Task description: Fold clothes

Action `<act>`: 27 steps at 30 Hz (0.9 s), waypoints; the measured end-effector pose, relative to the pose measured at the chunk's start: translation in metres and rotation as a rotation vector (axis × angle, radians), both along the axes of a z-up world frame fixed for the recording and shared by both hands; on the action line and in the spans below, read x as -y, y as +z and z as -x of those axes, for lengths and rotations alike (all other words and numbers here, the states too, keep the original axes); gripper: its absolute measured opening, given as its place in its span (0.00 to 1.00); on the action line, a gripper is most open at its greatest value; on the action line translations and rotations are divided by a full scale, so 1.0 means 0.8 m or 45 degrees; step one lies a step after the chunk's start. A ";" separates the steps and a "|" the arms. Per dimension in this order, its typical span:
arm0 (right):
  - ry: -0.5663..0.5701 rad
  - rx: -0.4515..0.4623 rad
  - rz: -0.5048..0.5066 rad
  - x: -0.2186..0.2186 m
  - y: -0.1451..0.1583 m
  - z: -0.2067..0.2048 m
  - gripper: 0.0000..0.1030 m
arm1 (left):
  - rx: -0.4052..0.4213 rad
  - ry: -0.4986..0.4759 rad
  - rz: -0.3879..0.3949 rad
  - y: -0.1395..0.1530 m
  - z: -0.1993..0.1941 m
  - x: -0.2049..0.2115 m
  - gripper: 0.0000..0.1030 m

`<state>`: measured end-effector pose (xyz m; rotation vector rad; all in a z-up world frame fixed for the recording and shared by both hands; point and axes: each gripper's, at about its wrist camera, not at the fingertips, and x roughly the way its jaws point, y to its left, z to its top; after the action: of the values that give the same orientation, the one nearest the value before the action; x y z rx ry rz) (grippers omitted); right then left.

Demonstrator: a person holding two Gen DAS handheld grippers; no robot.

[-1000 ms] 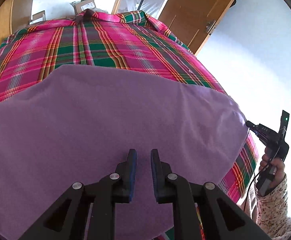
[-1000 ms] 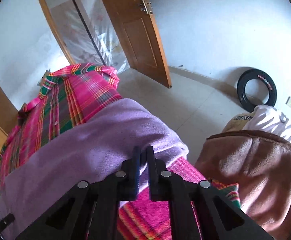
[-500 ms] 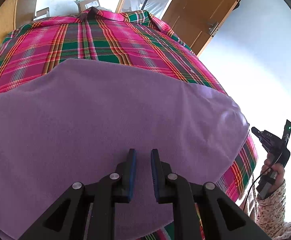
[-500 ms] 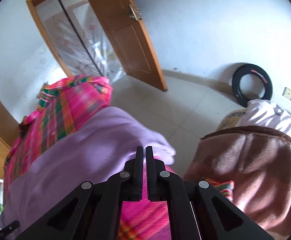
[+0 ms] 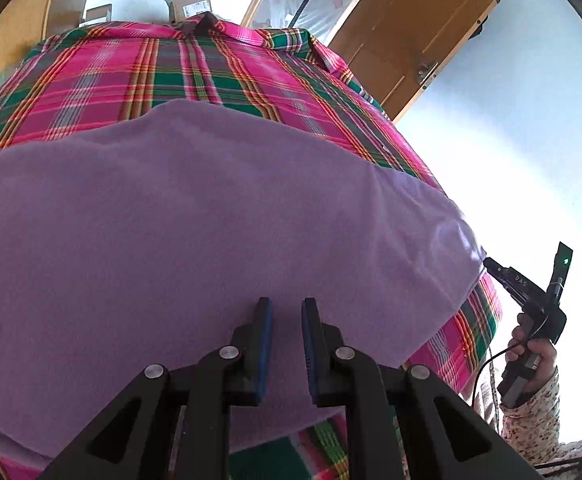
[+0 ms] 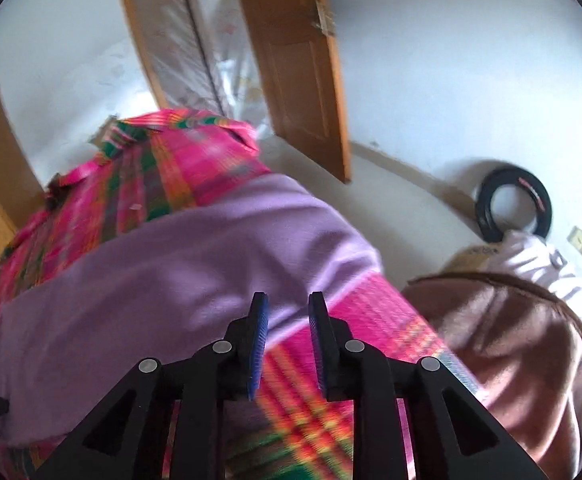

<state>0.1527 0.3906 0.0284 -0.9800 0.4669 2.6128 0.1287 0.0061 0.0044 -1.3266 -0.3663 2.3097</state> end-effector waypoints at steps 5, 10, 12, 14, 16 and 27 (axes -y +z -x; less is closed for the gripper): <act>0.284 -0.033 0.000 0.070 0.004 0.016 0.22 | 0.000 0.014 -0.020 -0.001 -0.009 0.012 0.14; 0.463 0.001 -0.026 0.119 -0.007 0.017 0.22 | -0.005 0.035 -0.036 -0.002 -0.019 0.026 0.14; 0.503 0.022 -0.036 0.132 -0.012 0.014 0.22 | -0.007 0.048 -0.043 -0.003 -0.023 0.033 0.14; 0.504 0.045 -0.038 0.137 -0.019 0.009 0.22 | -0.016 0.059 -0.045 -0.003 -0.026 0.037 0.14; 0.482 0.033 -0.048 0.140 -0.020 0.001 0.22 | -0.028 0.071 -0.051 -0.003 -0.032 0.044 0.14; 0.571 0.010 -0.127 0.200 -0.012 -0.004 0.22 | -0.086 0.238 -0.034 0.001 -0.063 0.106 0.14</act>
<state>0.1562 0.2304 0.0190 -1.1729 0.1183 2.9851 0.1788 -0.0784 0.0052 -1.2448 -0.5169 2.4865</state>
